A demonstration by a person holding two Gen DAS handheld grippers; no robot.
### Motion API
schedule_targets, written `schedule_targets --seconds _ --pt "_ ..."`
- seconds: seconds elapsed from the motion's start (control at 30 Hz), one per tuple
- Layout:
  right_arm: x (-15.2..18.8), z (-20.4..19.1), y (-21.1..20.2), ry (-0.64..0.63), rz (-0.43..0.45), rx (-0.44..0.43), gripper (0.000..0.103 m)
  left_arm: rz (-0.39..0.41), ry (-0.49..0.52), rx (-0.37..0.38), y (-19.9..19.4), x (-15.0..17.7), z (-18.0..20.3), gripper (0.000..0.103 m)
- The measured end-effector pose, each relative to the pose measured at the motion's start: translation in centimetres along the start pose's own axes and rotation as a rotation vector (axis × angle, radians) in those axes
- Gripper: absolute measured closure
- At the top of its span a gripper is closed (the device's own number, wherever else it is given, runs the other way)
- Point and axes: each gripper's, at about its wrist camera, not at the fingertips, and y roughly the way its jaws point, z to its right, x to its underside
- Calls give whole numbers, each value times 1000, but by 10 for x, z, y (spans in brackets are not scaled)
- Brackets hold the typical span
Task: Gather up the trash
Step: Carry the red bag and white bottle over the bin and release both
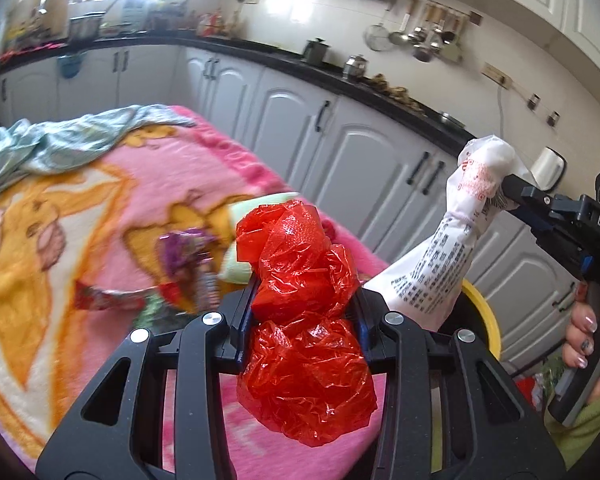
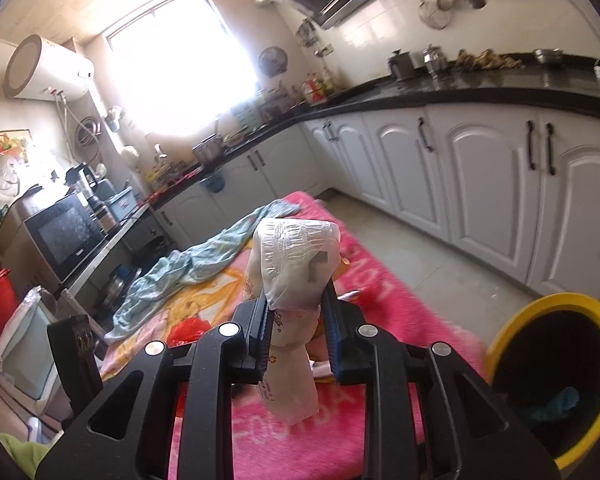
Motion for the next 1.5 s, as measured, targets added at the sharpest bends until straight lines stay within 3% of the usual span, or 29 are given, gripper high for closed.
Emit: schedule_targets --seconds 0.6,1.17,1.5 --pt "7 81 -95 0 148 265 81 11 192 160 43 -21 130 73" --pt "24 137 -129 -4 209 472 81 8 294 245 87 -22 219 73" --pt "33 171 -130 40 203 528 81 -15 306 279 128 -10 248 73"
